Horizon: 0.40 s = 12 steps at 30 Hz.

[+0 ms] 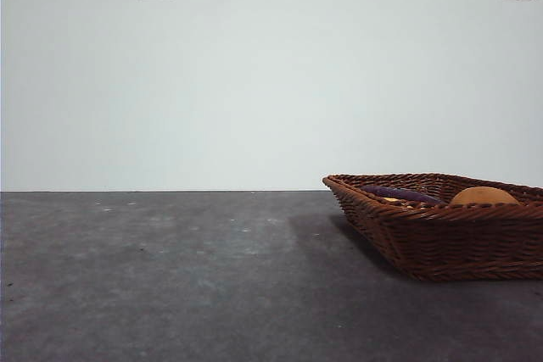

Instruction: Help me put the vegetables on the table into the basket

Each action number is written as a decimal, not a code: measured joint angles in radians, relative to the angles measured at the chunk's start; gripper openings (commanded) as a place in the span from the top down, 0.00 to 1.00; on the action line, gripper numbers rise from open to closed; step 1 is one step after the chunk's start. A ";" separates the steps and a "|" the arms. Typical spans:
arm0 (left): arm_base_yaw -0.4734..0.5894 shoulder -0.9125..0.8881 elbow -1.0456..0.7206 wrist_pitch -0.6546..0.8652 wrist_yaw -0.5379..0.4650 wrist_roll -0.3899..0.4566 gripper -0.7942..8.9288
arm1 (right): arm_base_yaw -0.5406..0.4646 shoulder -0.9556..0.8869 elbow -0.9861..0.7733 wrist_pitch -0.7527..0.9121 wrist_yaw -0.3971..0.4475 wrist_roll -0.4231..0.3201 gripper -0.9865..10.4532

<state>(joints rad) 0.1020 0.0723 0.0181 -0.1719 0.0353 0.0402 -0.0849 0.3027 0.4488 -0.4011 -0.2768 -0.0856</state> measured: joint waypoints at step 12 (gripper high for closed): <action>0.000 0.000 0.000 0.000 0.000 0.000 0.92 | 0.000 -0.253 -0.327 0.081 0.024 0.106 0.91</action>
<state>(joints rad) 0.1020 0.0723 0.0181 -0.1719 0.0353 0.0402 -0.0849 0.0494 0.1223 -0.3199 -0.2531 0.0204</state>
